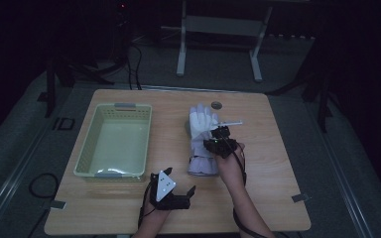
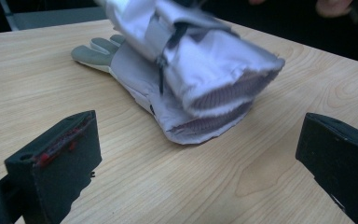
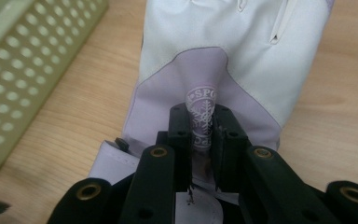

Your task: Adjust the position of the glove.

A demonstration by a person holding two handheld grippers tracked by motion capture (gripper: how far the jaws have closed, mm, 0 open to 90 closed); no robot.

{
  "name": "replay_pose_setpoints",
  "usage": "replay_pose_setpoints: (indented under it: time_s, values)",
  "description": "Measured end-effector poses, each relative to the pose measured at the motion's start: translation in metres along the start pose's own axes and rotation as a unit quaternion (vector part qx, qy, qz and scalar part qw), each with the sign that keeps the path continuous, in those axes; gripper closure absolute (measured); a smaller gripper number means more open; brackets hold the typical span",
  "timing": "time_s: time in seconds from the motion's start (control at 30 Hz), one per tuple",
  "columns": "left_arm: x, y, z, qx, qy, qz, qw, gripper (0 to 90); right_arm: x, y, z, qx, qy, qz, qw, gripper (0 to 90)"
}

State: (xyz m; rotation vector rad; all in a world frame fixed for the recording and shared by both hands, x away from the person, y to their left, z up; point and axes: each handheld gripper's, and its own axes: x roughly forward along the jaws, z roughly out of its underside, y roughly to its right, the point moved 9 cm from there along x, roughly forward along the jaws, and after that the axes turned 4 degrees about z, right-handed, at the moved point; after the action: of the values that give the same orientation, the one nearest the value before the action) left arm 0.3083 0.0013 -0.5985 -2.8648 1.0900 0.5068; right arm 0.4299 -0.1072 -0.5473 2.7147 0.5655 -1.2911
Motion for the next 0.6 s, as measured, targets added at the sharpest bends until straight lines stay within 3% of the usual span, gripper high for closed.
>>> replay_pose_setpoints:
  time_s: [0.23, 0.33, 0.5, 0.6]
  values:
    - [0.000, 0.000, 0.000, 0.001, 0.000, 0.002, 1.0000, 0.1, 0.020, 0.005, 0.012, 0.014, -0.016, 0.004, 0.9998, 78.1]
    - [0.000, 0.000, 0.000, 0.001, 0.000, 0.002, 1.0000, 0.1, 0.022, 0.005, 0.013, 0.014, -0.017, 0.001, 0.9998, 76.5]
    - [0.000, 0.001, 0.000, 0.003, 0.000, 0.003, 1.0000, 0.1, 0.022, 0.009, 0.011, -0.006, -0.023, 0.017, 0.9996, 76.0]
    - [0.000, 0.001, 0.000, 0.002, 0.000, 0.003, 1.0000, 0.1, 0.021, 0.014, 0.011, -0.001, -0.024, 0.014, 0.9996, 76.0]
